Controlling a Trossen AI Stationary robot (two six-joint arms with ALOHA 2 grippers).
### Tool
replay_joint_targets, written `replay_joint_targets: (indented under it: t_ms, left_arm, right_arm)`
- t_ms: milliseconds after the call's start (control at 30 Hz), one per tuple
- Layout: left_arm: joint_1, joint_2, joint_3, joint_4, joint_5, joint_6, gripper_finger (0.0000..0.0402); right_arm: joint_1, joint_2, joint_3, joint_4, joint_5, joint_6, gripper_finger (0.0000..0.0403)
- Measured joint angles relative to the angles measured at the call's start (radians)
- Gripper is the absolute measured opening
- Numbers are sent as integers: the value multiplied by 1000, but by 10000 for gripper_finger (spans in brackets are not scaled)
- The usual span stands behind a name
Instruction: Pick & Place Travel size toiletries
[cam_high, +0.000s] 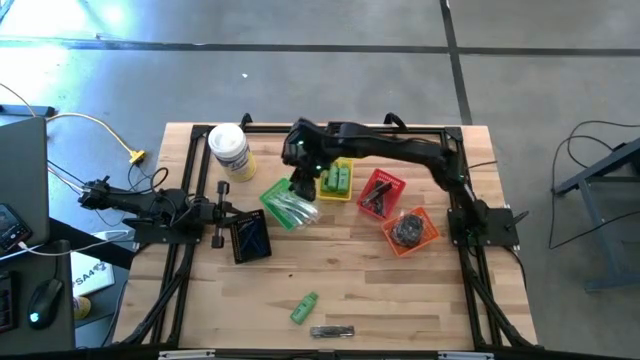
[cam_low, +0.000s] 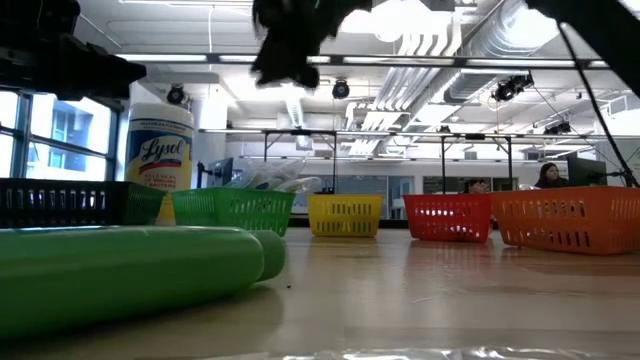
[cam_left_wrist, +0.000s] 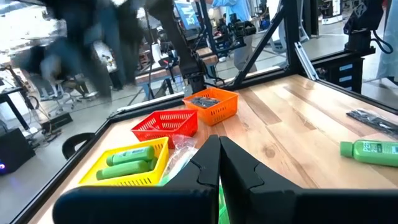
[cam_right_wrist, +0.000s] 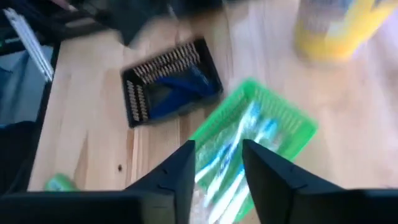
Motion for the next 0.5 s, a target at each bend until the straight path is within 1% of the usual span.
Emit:
replay_joint_targets:
  t_ms: [33, 100, 200, 300, 400, 500]
  left_arm:
    - [0, 0, 0, 0, 0, 0, 0]
    - [0, 0, 0, 1, 0, 1, 0]
    - [0, 0, 0, 5, -5, 1, 0]
    - [0, 0, 0, 6, -8, 0, 0]
    - [0, 0, 0, 5, -9, 0, 0]
    - [0, 0, 0, 5, -9, 0, 0]
  right_arm:
    - [11, -31, 0, -2, 31, -20, 119]
    - [24, -92, 0, -19, 51, -51, 96]
    - [39, -177, 0, -26, 48, -77, 56]
    - [46, -257, 0, -37, 18, -79, 16]
    - [50, -336, 0, -48, 16, -75, 8]
    - [64, -421, -12, -56, 67, -78, 5]
